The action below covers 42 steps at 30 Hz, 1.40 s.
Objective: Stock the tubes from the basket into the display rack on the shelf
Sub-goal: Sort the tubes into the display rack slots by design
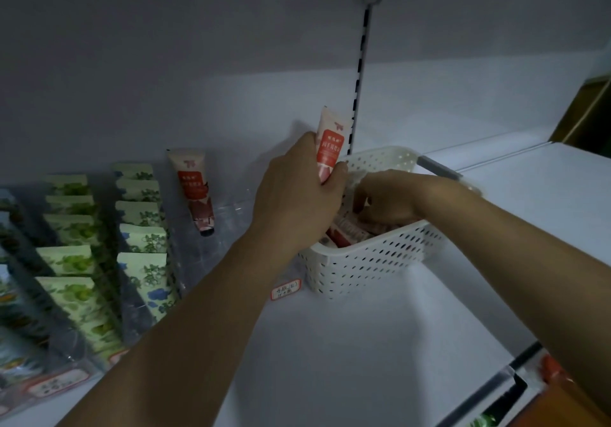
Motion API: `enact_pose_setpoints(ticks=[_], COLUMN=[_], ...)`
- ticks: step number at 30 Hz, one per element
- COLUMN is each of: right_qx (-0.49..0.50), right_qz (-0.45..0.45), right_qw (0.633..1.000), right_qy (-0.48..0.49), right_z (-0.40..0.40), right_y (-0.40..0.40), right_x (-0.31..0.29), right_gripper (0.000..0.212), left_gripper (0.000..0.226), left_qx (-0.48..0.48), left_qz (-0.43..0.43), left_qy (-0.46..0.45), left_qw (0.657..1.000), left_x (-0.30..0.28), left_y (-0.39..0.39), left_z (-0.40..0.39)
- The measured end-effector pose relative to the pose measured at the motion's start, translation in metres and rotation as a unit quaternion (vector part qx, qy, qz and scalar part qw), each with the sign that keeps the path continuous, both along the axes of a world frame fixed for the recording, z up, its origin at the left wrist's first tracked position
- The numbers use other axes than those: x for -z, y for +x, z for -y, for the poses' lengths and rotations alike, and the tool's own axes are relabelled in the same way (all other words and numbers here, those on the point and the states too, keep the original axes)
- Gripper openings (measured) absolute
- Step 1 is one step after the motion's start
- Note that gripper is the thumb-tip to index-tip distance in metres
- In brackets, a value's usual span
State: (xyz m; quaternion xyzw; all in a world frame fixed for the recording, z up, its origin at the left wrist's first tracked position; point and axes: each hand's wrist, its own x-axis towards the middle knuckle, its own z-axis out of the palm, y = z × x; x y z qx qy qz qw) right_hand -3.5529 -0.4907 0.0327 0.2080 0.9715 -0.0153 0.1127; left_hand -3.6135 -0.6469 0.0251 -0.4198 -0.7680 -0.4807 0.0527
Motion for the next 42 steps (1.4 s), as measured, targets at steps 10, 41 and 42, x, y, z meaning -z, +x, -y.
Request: enact_pose_setpoints(ticks=[10,41,42], right_qx=[-0.006,0.040,0.040], right_qz=[-0.567,-0.023,-0.036], right_qw=[0.784,0.996,0.997], right_qy=[-0.255,-0.073,-0.064], right_z=[-0.010,0.002,0.002], right_y=[0.004,0.000,0.001], right_x=[-0.011,-0.002,-0.003], right_gripper=[0.019,0.067,0.067], left_gripper=[0.018,0.023,0.021], left_qx=[0.016,-0.048,-0.046], left_qz=[-0.029,0.023,0.025], left_qy=[-0.064,0.055,0.055], left_qw=[0.997,0.997,0.997], left_x=[0.001,0.002,0.002], left_y=[-0.001,0.001,0.001], left_z=[-0.002,0.000,0.000])
